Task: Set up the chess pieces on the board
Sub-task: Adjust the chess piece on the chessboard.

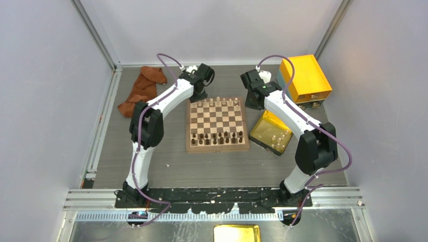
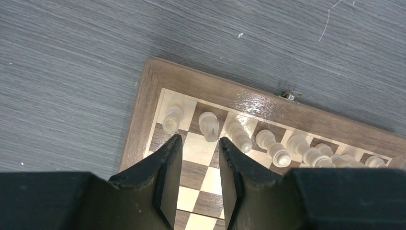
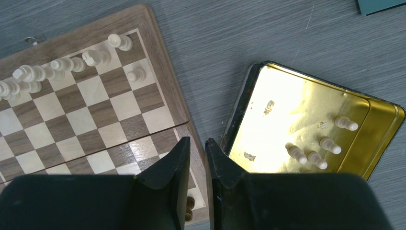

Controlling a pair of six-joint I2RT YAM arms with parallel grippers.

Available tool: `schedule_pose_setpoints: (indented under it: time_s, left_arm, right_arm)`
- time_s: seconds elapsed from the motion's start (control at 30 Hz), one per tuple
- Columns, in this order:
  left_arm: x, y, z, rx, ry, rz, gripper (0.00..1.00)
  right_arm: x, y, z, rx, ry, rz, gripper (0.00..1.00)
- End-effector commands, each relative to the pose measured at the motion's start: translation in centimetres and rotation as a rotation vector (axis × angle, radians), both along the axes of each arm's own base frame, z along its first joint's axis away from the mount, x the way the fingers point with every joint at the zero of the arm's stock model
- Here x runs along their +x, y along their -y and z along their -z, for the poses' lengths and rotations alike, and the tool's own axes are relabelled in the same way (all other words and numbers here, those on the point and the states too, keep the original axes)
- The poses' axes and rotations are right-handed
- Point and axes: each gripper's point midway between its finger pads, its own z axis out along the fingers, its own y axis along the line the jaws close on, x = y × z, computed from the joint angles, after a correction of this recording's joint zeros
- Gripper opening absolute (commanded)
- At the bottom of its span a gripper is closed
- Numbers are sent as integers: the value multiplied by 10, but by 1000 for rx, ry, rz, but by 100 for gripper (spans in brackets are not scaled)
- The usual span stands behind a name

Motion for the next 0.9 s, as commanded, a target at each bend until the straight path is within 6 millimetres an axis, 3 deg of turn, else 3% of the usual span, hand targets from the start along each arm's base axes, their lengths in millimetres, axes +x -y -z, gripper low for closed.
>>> schedule_pose_setpoints:
  time_s: [0.0,0.87]
  left_arm:
    - [12,4,-10,-18,36,12,35]
    - [16,10,-3,-30,23,29,28]
  right_arm:
    - [15,1,-20,0,76,18,24]
    - [13,5,-23,-11,87,27,21]
